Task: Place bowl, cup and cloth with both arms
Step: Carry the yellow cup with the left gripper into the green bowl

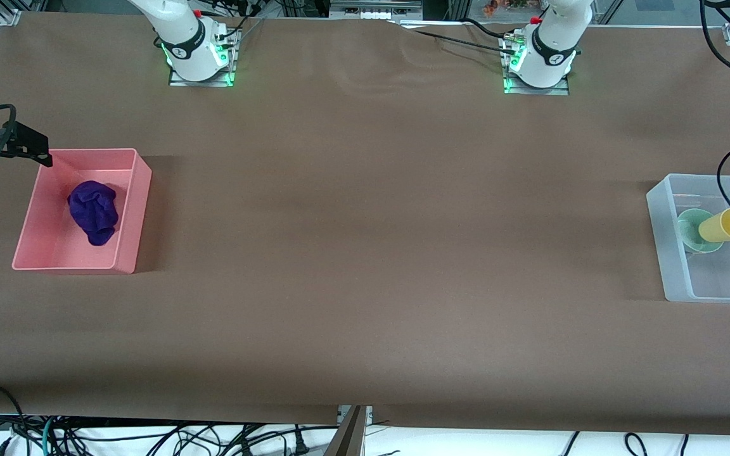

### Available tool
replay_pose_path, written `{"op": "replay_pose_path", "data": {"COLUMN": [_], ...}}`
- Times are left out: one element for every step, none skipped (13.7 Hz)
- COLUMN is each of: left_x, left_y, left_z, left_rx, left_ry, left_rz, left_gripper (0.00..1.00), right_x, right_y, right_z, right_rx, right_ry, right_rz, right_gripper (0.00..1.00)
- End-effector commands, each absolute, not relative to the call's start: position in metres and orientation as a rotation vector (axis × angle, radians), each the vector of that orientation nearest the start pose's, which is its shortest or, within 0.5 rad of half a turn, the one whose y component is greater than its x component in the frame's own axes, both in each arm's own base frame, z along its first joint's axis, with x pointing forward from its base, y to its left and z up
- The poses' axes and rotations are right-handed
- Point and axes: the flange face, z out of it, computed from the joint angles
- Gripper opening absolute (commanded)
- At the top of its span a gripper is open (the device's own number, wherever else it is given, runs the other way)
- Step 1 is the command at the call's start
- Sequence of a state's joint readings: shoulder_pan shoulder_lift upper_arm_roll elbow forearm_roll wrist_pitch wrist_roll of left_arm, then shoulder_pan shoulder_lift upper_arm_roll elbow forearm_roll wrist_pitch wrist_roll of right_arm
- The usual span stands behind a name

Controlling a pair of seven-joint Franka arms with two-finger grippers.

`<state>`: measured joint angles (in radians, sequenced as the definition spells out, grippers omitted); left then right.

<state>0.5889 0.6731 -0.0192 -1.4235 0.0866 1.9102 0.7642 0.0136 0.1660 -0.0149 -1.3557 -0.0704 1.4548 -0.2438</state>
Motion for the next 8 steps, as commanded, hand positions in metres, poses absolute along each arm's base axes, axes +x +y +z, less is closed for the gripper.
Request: {"op": "replay_pose_path", "data": {"left_x": [0.586,0.588,0.591,0.594,0.597,0.605,0.611,0.617], "left_y": [0.381,0.379,0.375,0.370,0.358,0.335,0.311,0.284], "left_z": [0.287,0.290,0.298,0.315,0.335,0.358,0.381,0.402], "left_rx": [-3.168,-3.168,-3.164,-3.156,-3.157,-3.157,-3.152,-3.144], "left_ry": [0.405,0.409,0.419,0.423,0.432,0.463,0.458,0.457], "left_rz": [0.295,0.292,0.283,0.270,0.273,0.274,0.275,0.287], "left_gripper": [0.67,0.94,1.00,1.00,1.00,1.00,1.00,1.00], "right_x": [0.593,0.593,0.594,0.594,0.594,0.594,0.594,0.594], "right_y": [-0.009,-0.008,-0.006,-0.005,-0.004,-0.004,-0.004,-0.004], "right_z": [0.622,0.622,0.621,0.621,0.621,0.622,0.622,0.622], "right_rx": [-3.173,-3.171,-3.172,-3.173,-3.173,-3.174,-3.174,-3.174], "right_ry": [-0.368,-0.378,-0.383,-0.385,-0.388,-0.388,-0.388,-0.388], "right_rz": [0.109,0.109,0.112,0.112,0.110,0.105,0.107,0.105], "right_gripper": [1.00,1.00,1.00,1.00,1.00,1.00,1.00,1.00]}}
